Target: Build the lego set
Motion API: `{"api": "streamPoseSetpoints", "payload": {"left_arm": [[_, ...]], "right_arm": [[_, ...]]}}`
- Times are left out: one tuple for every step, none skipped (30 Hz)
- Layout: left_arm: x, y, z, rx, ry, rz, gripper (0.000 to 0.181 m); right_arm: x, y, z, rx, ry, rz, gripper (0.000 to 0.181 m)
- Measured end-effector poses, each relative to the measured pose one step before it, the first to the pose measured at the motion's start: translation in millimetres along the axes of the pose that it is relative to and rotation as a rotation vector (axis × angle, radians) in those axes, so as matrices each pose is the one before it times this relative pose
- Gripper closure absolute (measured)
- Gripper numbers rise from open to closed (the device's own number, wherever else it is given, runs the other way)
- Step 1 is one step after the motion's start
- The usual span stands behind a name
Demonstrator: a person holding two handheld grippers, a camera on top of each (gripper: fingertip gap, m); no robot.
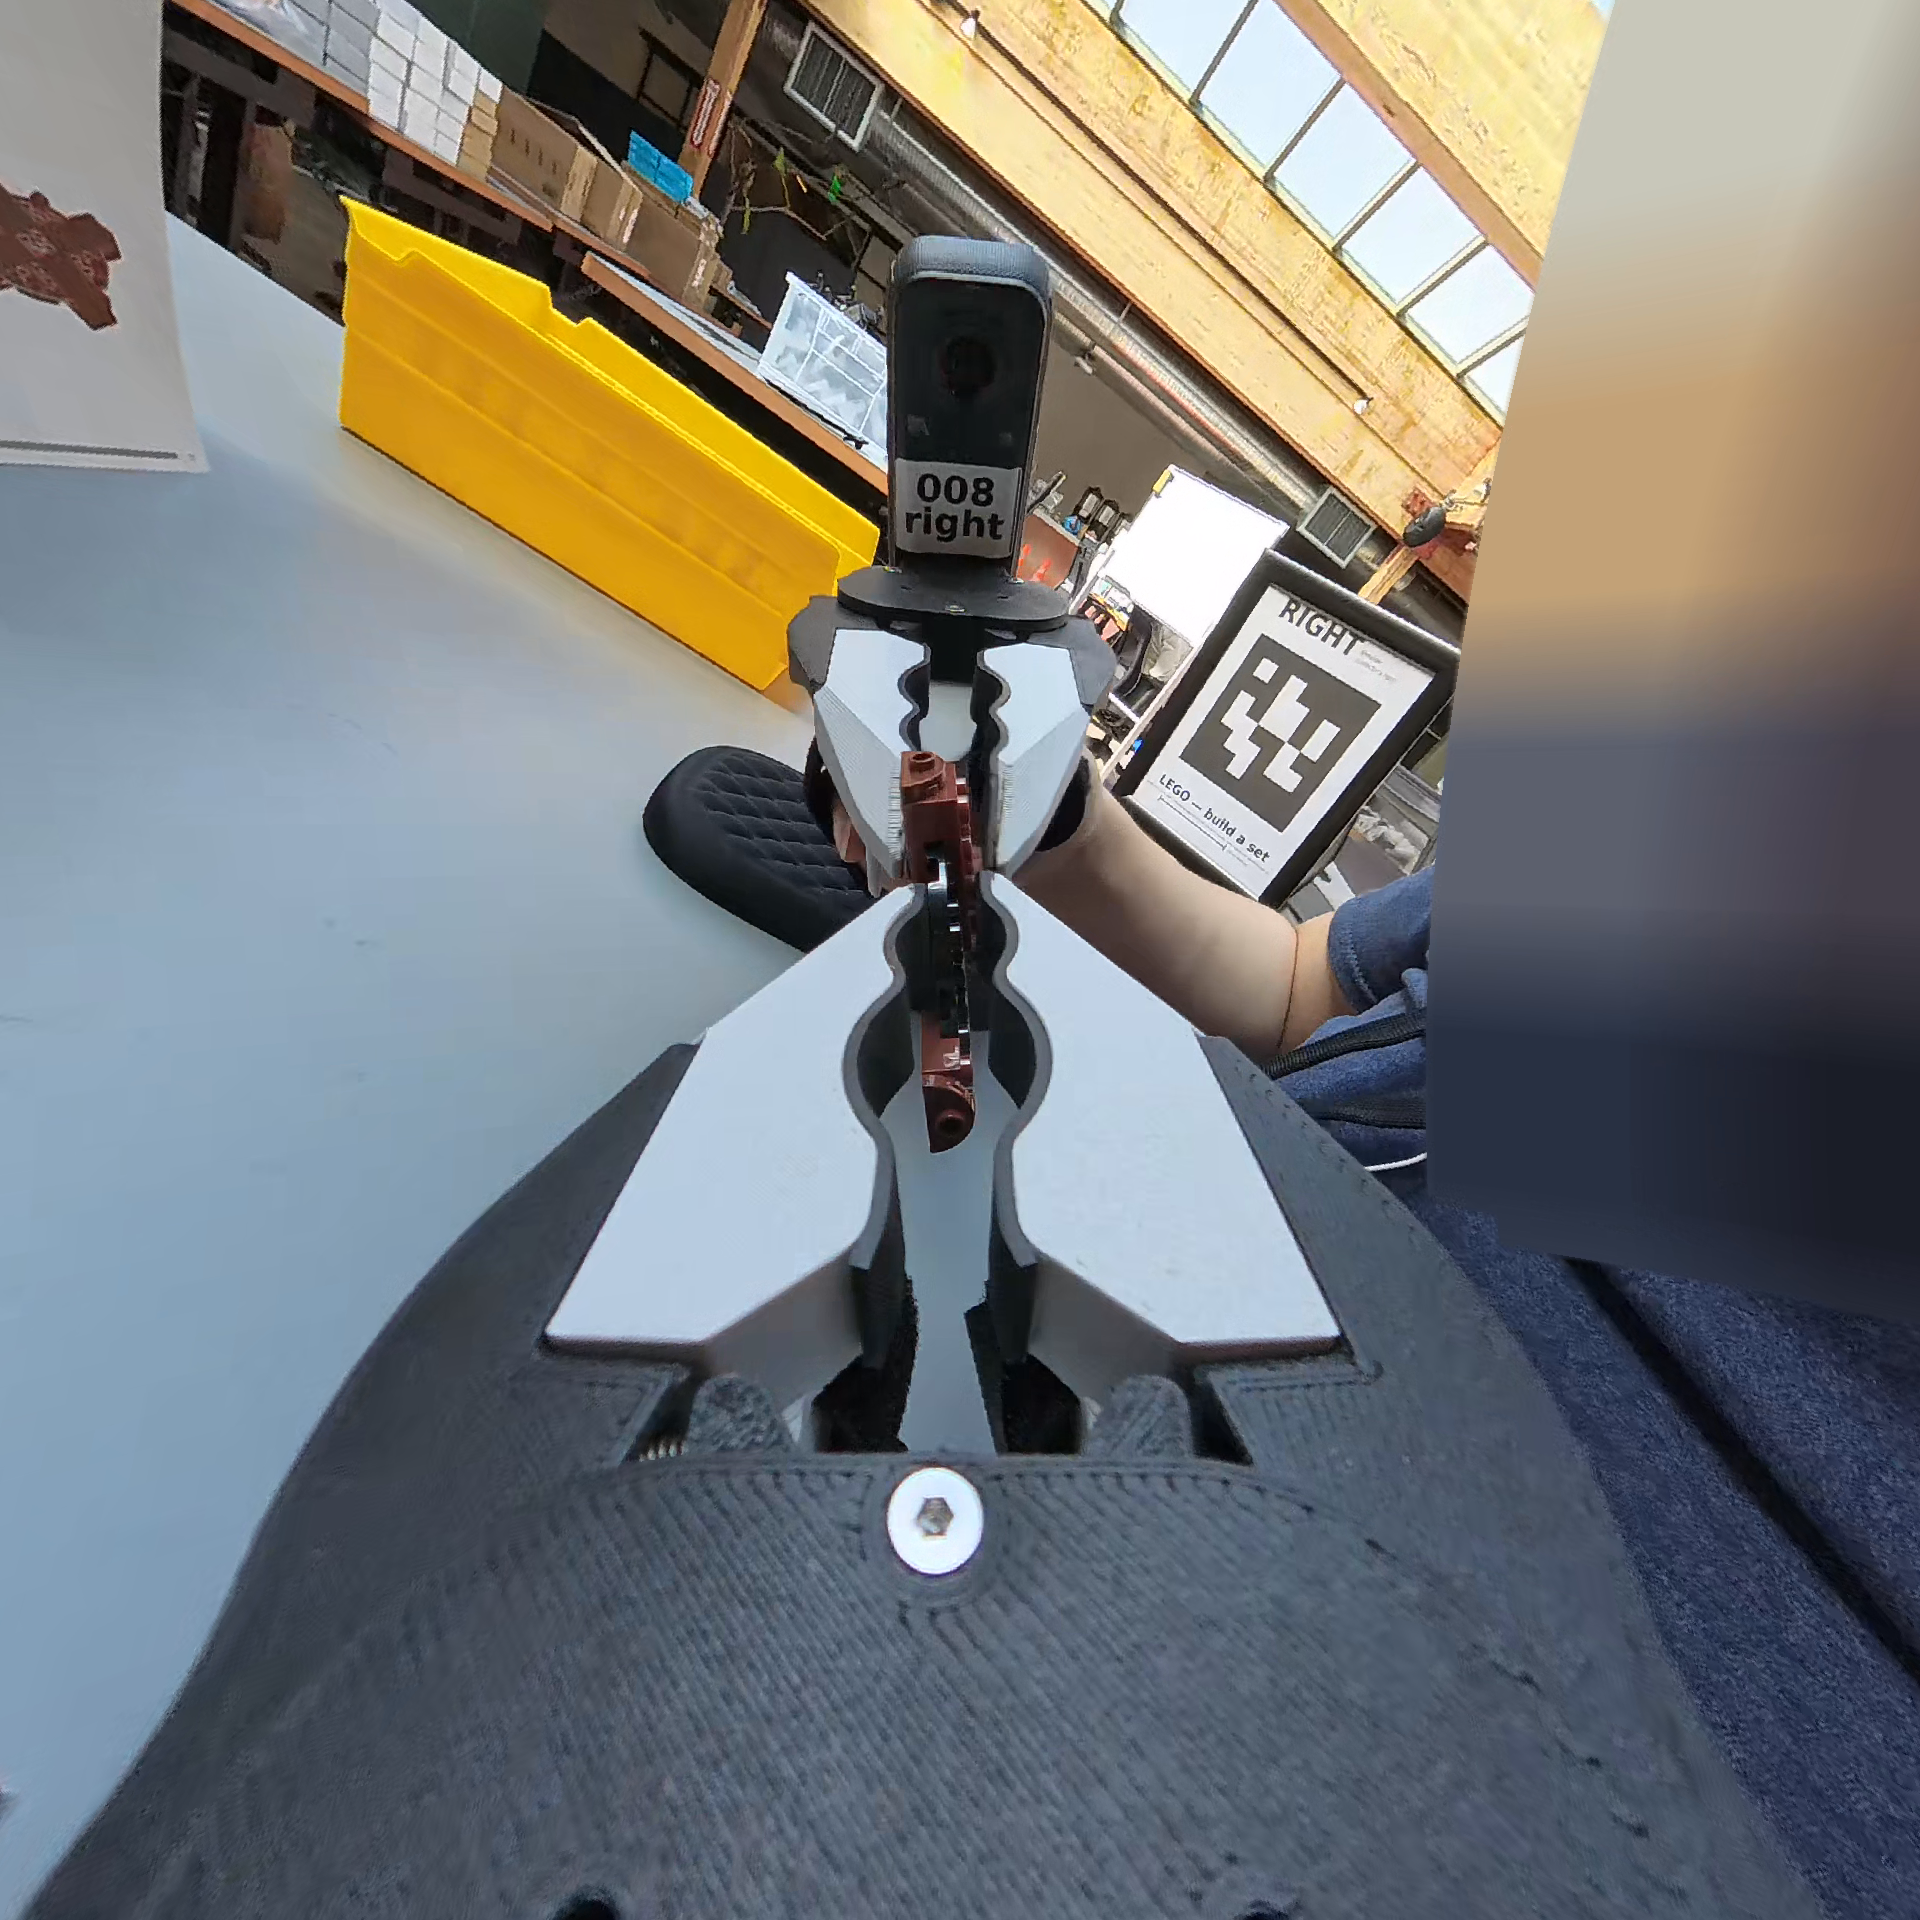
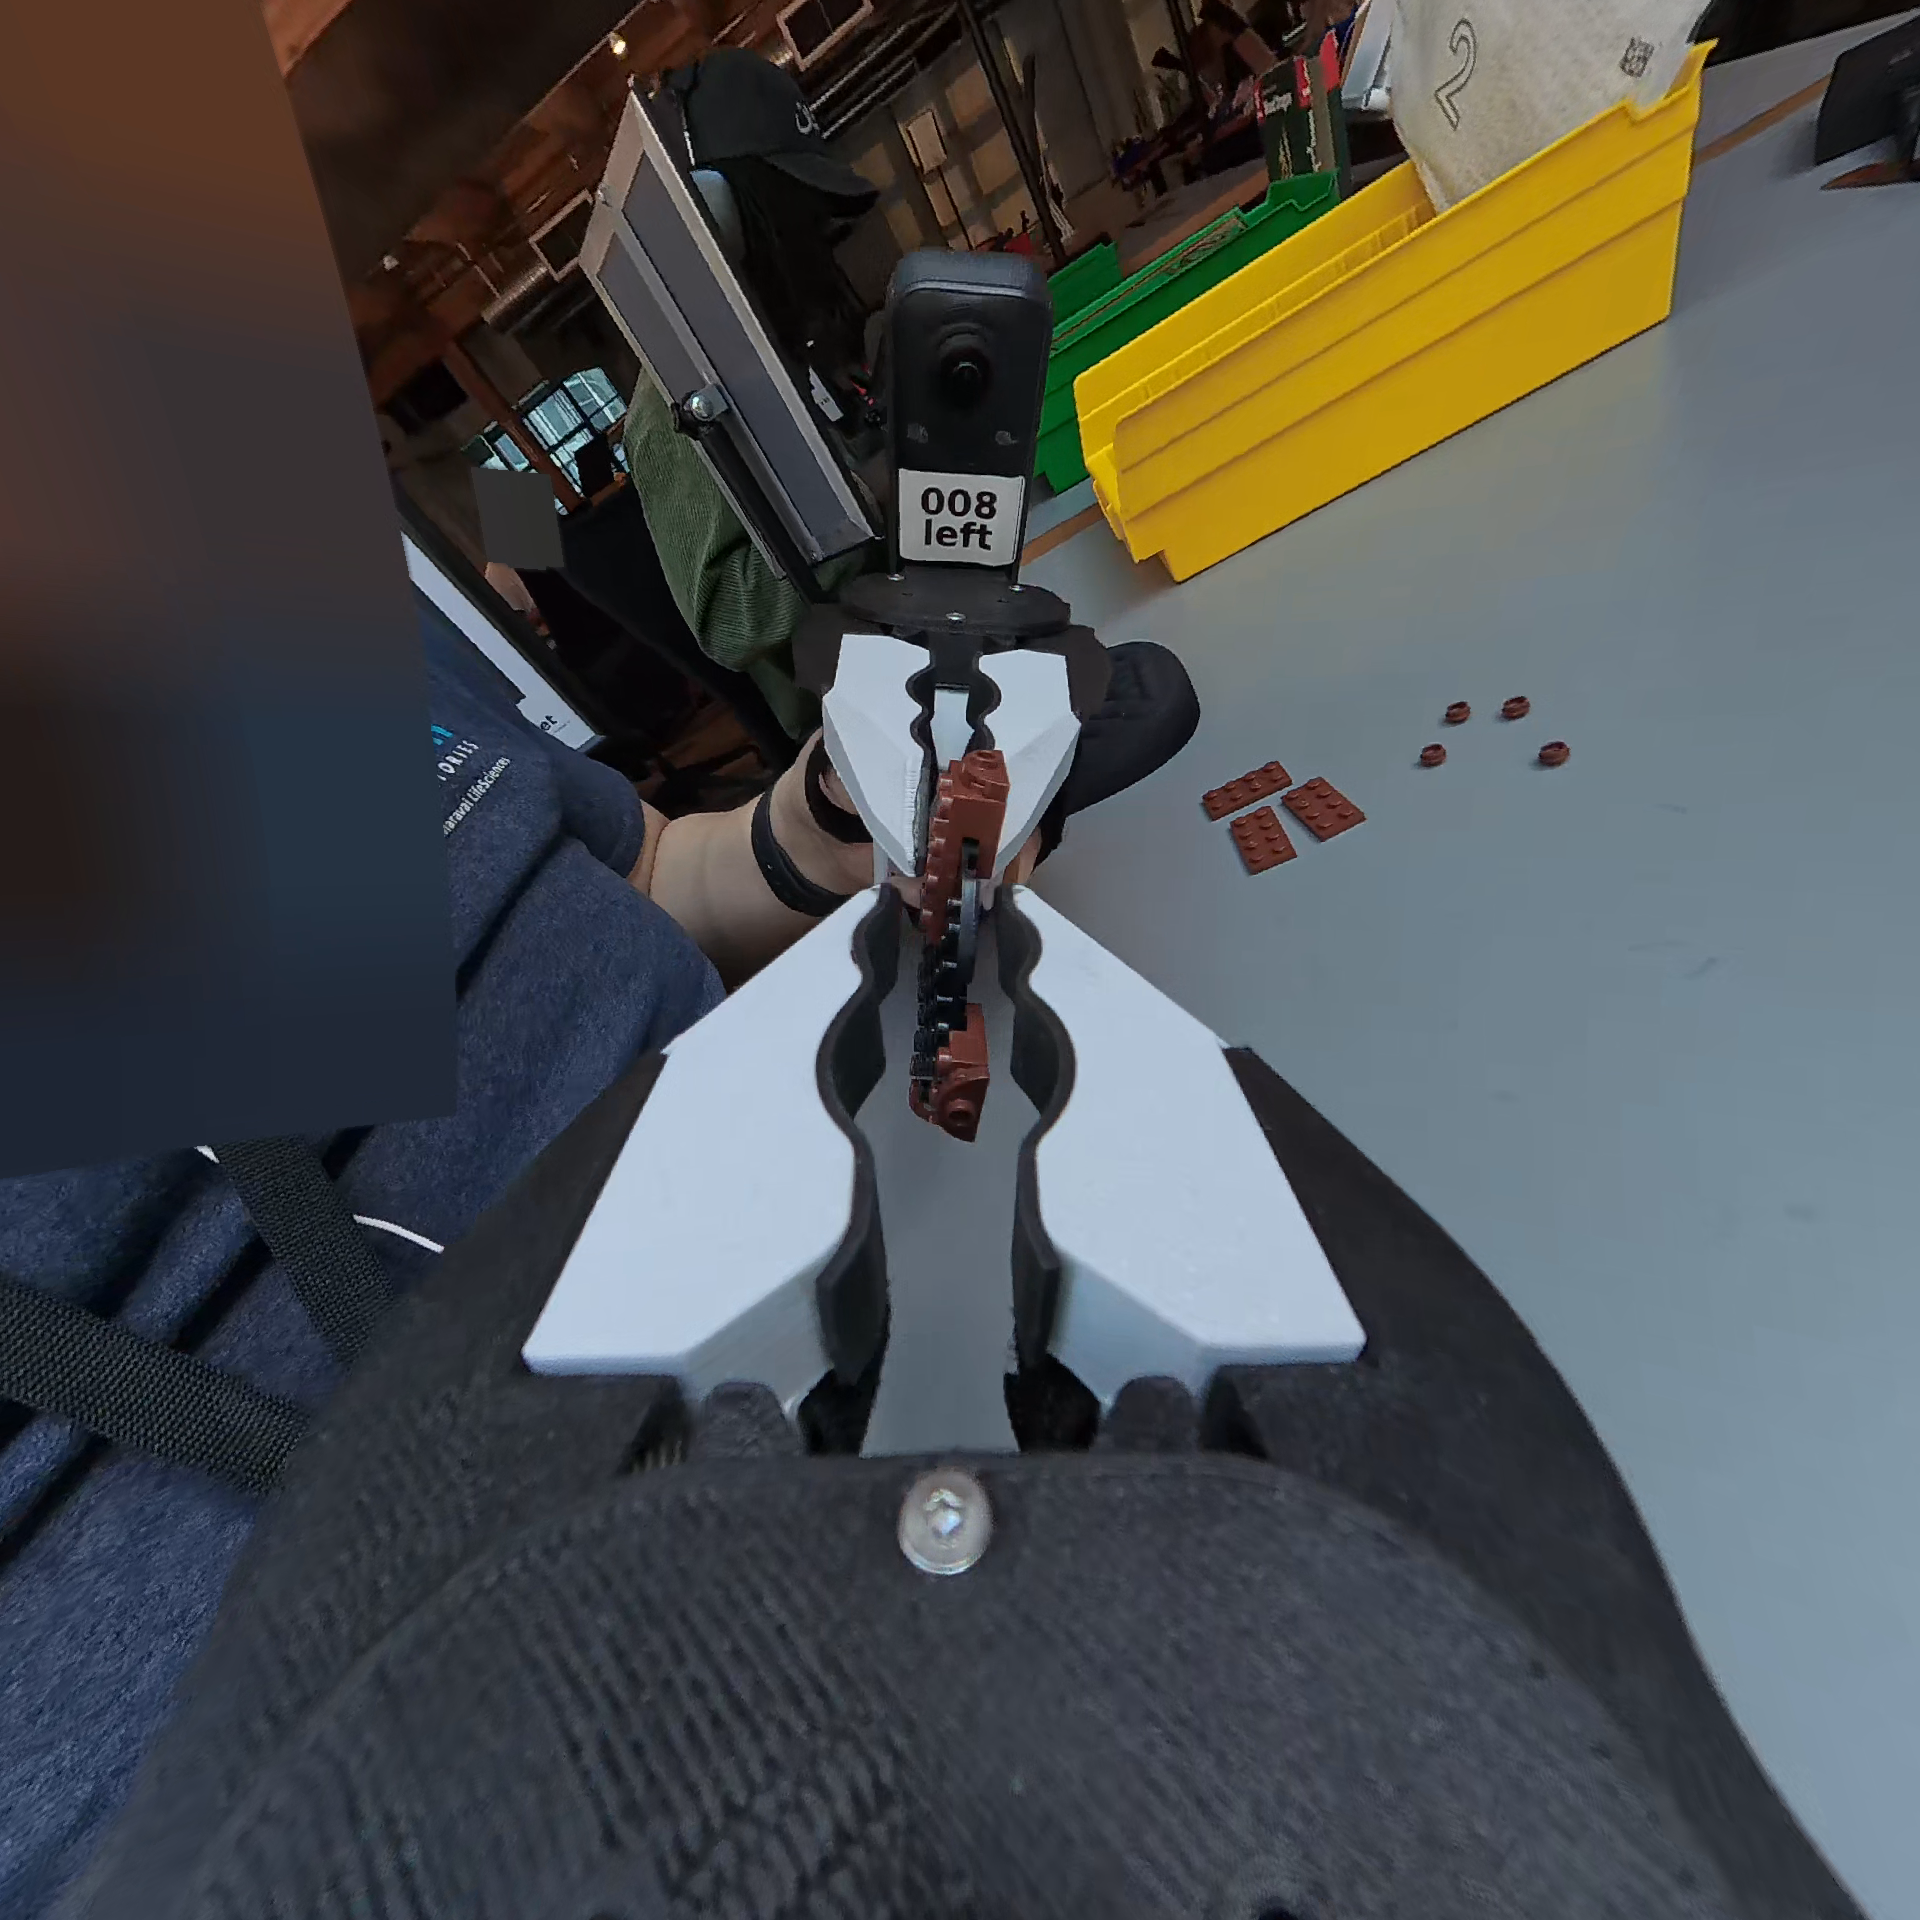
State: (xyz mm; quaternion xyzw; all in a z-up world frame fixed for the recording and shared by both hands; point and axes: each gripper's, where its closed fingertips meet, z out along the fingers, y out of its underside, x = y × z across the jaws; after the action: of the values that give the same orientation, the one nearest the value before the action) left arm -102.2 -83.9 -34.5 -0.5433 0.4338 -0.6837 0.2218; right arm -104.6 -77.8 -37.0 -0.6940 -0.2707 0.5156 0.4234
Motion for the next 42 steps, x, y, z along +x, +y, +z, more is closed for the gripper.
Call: {"api": "streamPoseSetpoints", "payload": {"left_arm": [[-2.09,-0.47,-0.19,0.0055,-0.0004,-0.0258,0.176],[-1.64,-0.57,0.02,0.0065,0.0022,-0.0219,0.176],[-1.69,0.17,0.12,0.002,0.0,-0.0132,0.176],[-1.4,0.32,0.44,0.0006,-0.0025,-0.0038,0.176],[-0.52,0.54,0.63,-0.001,-0.0008,0.0006,0.176],[-0.24,0.99,0.87,-0.006,-0.0012,0.0004,0.176],[-0.59,1.09,0.91,-0.0065,-0.0042,0.0024,0.176],[-0.61,0.14,0.46,0.0004,-0.0047,0.0077,0.176],[0.42,-0.83,0.14,0.0056,0.002,0.0117,0.176],[0.24,-0.36,0.17,0.0025,0.0012,0.0087,0.176],[-1.21,1.02,0.26,-0.007,-0.0062,0.0052,0.175],[-1.04,2.12,0.58,-0.0143,-0.0033,0.0025,0.171],[-0.57,2.17,0.59,-0.0145,-0.0003,-0.0025,0.168],[-0.95,1.37,0.32,-0.0081,-0.0031,-0.0027,0.168],[-0.97,0.59,-0.05,-0.0037,-0.0026,0.0026,0.169],[-0.51,0.73,-0.14,-0.0058,0.0014,0.0035,0.17],[-0.04,0.74,-0.28,-0.0083,0.0058,0.0012,0.17],[0.54,0.59,-0.35,-0.0083,0.0102,-0.004,0.171],[0.57,-0.17,-0.54,-0.0027,0.0098,-0.007,0.173],[0.56,-1.19,-0.74,0.005,0.0095,-0.0065,0.174],[0.62,-2.06,-0.73,0.0136,0.0094,-0.0126,0.176],[0.37,-2.33,-0.48,0.0163,0.0092,-0.0253,0.176],[-0.69,-2.15,-0.56,0.0174,0.0047,-0.0249,0.176],[-1.66,-2.03,-0.99,0.0177,-0.001,-0.0157,0.177],[-1.11,-0.68,-0.87,0.0081,0.0014,-0.0095,0.177],[-1.57,-0.35,-0.72,0.0061,-0.0045,-0.0072,0.176],[-0.75,-0.22,-0.38,0.0065,-0.0035,-0.0013,0.177],[0.29,1.01,0.08,-0.0047,0.0003,-0.0028,0.176],[-0.12,1.03,0.22,-0.0069,-0.0037,-0.0034,0.176],[0.69,-0.17,0.45,-0.0001,0.0002,-0.0022,0.176],[0.22,-0.26,0.47,0.0,-0.0009,-0.001,0.176],[0.35,-0.79,0.17,0.0043,0.0012,0.0031,0.177],[0.46,-1.2,0.01,0.0072,0.003,0.0078,0.176],[-0.69,-0.37,-0.13,0.002,-0.0037,0.0057,0.175],[-2.18,0.81,-0.19,-0.0067,-0.0118,0.0029,0.174],[-1.15,1.09,-0.17,-0.008,-0.0062,0.0076,0.174],[0.08,0.92,-0.04,-0.0058,0.0001,0.0051,0.174],[0.1,0.36,0.05,-0.003,0.0003,0.0022,0.173],[0.55,0.25,0.02,-0.0022,0.0035,0.0025,0.173],[0.87,0.32,0.05,-0.0033,0.0066,0.0003,0.174],[0.13,0.11,-0.04,-0.0018,0.0033,-0.0044,0.174],[0.2,-0.17,-0.14,0.0007,0.0053,-0.0043,0.174]], "right_arm": [[1.8,2.14,0.62,-0.0105,0.0043,0.0197,0.16],[0.96,1.83,0.58,-0.0095,-0.0005,0.0166,0.159],[0.36,1.33,0.73,-0.0058,-0.0032,0.0107,0.16],[0.95,1.44,0.74,-0.0071,0.0017,0.0075,0.161],[1.74,1.85,0.8,-0.012,0.0078,0.0071,0.164],[1.36,0.92,0.68,-0.006,0.005,0.0056,0.167],[-0.24,0.93,0.57,-0.0058,-0.0063,0.0052,0.172],[0.07,0.03,-0.23,-0.0027,-0.0024,0.0093,0.174],[-1.11,-1.06,-0.16,0.0061,-0.0092,0.0041,0.174],[0.28,0.27,-0.27,-0.0036,0.0002,0.0089,0.174],[2.04,0.97,-0.13,-0.0087,0.0099,0.0113,0.174],[1.89,1.14,0.02,-0.0078,0.0069,0.0107,0.174],[1.02,0.41,0.08,-0.001,0.001,0.0109,0.174],[0.88,0.7,0.12,-0.0027,0.0005,0.0101,0.174],[0.31,0.56,0.22,-0.0015,-0.0022,0.0092,0.174],[0.68,0.33,0.13,-0.0002,0.0014,0.008,0.174],[-0.36,0.89,0.33,-0.0037,-0.0045,0.0077,0.174],[-0.14,0.12,0.2,0.0001,-0.0041,0.0065,0.174],[-0.76,-0.38,0.2,0.004,-0.0088,0.0041,0.174],[-1.67,-1.56,0.2,0.0122,-0.0137,-0.0084,0.174],[-1.51,-2.74,0.04,0.0205,-0.0112,-0.0102,0.174],[-1.15,-2.15,-0.31,0.0148,-0.011,-0.0096,0.174],[-0.11,-0.11,-0.55,0.0011,-0.0054,-0.0035,0.169],[1.84,0.72,-0.23,-0.0024,0.0081,0.0042,0.153],[2.47,1.5,-0.32,-0.0059,0.012,0.0019,0.15],[1.01,1.38,-0.74,-0.0017,0.0039,-0.0068,0.162],[1.32,-1.27,-0.81,0.0167,0.0041,-0.0009,0.166],[0.05,-2.07,-1.07,0.022,-0.0092,0.0116,0.167],[0.45,-0.62,-1.1,0.0097,-0.0107,0.0272,0.171],[-0.19,0.51,-0.55,-0.0016,-0.0129,0.015,0.174],[-0.11,-0.23,-0.42,0.0053,-0.0047,0.0094,0.175],[-0.9,-0.54,-0.04,0.0051,-0.0066,0.0083,0.175],[-1.09,-0.88,0.13,0.0075,-0.0077,0.0149,0.176],[0.31,-0.17,0.35,0.004,-0.0002,0.0145,0.176],[1.52,0.58,0.28,0.0008,0.0088,0.0039,0.176],[0.55,1.19,0.21,-0.001,0.0018,-0.0016,0.176],[-0.09,0.51,0.04,0.0028,-0.0035,0.0058,0.176],[-0.03,-0.04,-0.03,0.0072,-0.0054,0.0108,0.176],[-0.82,0.57,0.17,0.0034,-0.0103,0.0046,0.176],[-0.23,0.52,-0.08,0.0011,-0.0054,0.0033,0.176],[0.47,-0.8,-0.21,0.0078,0.0021,-0.0002,0.176],[-0.46,-0.07,0.3,0.0023,-0.0011,-0.0034,0.176]]}}
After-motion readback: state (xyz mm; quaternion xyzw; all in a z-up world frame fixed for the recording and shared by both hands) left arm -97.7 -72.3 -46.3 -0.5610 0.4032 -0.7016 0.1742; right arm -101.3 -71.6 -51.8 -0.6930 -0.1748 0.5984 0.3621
